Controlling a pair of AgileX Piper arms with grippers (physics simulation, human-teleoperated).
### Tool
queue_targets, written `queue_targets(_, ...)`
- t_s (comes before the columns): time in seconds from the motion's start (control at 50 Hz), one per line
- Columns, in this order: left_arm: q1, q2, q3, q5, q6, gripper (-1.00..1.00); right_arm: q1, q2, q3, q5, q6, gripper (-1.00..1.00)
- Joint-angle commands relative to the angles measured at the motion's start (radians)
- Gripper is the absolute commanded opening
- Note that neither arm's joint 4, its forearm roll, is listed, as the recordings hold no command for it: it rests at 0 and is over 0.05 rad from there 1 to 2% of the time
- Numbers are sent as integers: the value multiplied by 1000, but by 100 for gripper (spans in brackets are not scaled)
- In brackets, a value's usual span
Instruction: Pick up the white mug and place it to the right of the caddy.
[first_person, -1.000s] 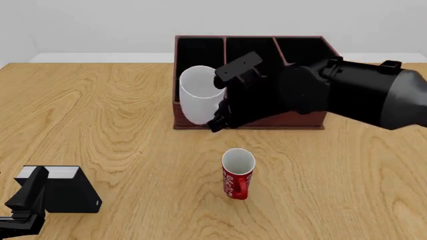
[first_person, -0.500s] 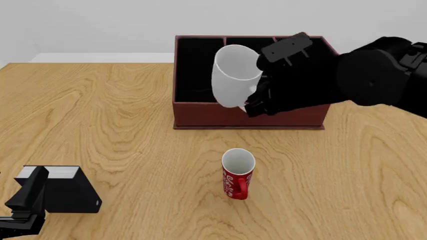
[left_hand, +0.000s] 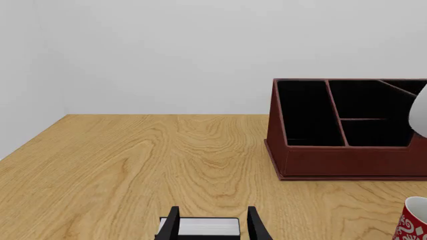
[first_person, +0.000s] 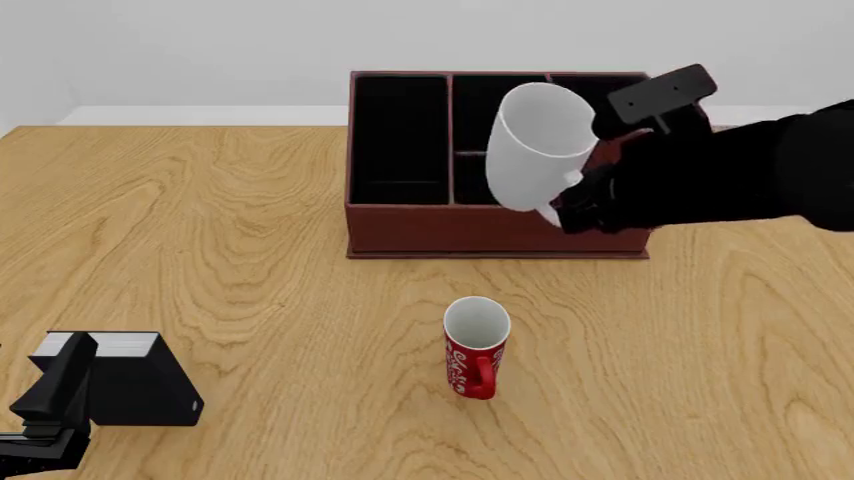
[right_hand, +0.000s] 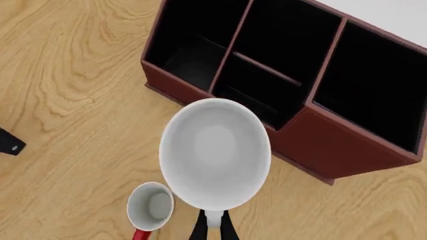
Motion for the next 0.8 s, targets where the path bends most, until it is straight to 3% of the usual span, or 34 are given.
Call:
queue_targets(0.02, 0, 0, 0, 0, 0, 100, -73, -81, 61, 8, 7, -100)
queue_targets(0.22, 0, 0, 0, 0, 0, 100, -120, -129, 123, 4, 18, -100)
queue_targets(0.66, 0, 0, 0, 0, 0, 100, -272, -263, 217, 48, -16, -100)
queue_targets(0.8, 0, 0, 0, 0, 0, 100, -291, -289, 235, 52, 10, -100)
